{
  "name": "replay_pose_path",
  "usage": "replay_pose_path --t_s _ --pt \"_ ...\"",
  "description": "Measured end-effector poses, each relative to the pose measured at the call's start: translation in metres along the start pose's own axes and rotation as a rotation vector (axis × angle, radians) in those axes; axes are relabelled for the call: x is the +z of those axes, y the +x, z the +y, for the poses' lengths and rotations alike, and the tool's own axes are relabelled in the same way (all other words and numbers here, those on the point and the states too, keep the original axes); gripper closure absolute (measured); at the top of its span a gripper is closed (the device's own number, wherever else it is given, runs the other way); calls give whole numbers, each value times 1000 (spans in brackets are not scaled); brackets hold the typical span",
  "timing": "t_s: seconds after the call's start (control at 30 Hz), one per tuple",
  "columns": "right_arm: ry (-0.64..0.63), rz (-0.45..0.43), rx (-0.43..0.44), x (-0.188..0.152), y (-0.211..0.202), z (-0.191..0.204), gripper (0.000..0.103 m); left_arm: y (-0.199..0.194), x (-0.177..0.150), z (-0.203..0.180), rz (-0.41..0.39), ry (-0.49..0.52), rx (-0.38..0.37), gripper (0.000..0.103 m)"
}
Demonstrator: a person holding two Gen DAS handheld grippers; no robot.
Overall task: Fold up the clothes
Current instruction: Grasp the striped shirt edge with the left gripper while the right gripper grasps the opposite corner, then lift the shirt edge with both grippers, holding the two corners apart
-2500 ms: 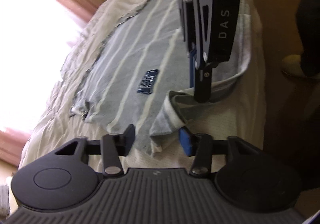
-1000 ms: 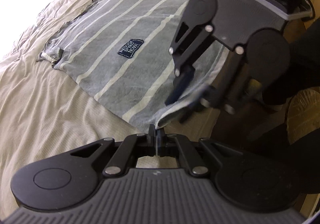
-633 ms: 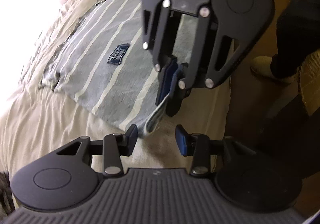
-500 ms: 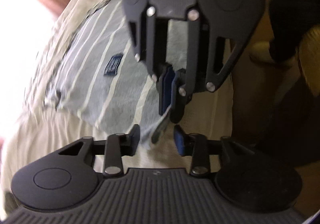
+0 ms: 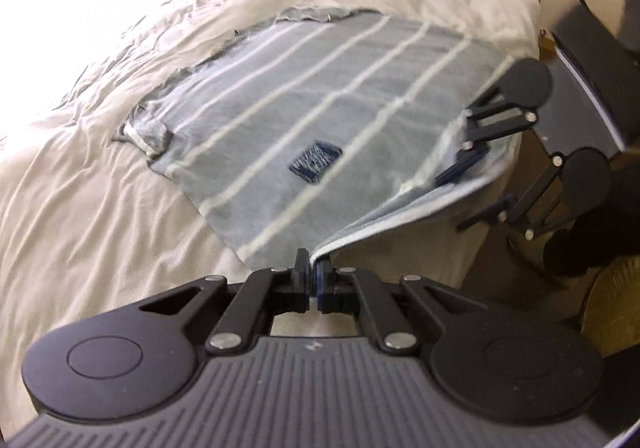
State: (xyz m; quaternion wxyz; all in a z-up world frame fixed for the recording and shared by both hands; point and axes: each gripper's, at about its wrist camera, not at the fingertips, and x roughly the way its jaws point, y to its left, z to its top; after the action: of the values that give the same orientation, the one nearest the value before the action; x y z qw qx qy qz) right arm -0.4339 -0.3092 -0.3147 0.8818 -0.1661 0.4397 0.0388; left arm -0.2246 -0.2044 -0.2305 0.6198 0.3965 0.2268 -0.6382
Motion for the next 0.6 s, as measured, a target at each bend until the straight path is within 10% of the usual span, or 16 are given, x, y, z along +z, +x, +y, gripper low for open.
replay_pose_path --t_s 0.6 --pt "-137 195 -383 -169 -49 -23 43 22 5 -12 172 86 27 101"
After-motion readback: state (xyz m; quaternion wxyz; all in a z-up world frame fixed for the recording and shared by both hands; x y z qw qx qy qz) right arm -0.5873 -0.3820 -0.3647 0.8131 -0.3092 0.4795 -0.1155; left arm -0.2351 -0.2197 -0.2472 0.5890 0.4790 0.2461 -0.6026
